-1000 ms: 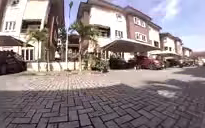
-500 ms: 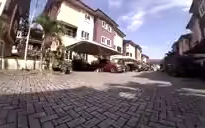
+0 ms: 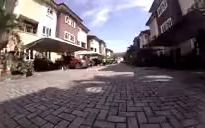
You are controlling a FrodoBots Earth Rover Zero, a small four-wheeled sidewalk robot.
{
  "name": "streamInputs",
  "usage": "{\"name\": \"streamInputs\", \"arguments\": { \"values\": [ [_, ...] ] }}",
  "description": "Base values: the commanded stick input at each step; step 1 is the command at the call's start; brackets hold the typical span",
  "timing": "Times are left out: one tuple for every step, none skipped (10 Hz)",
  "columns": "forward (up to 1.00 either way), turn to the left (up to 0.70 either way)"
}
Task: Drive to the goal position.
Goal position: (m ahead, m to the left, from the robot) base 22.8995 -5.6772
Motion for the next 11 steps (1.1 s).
{"name": "streamInputs", "arguments": {
  "values": [
    [0.15, 0.03],
    [0.23, 0.05],
    [0.69, 0.03],
    [0.69, 0.03],
    [0.69, 0.03],
    [0.69, 0.03],
    [0.69, 0.03],
    [0.69, 0.03],
    [0.69, 0.03],
    [0.69, 0.03],
    [0.69, 0.03]
  ]
}}
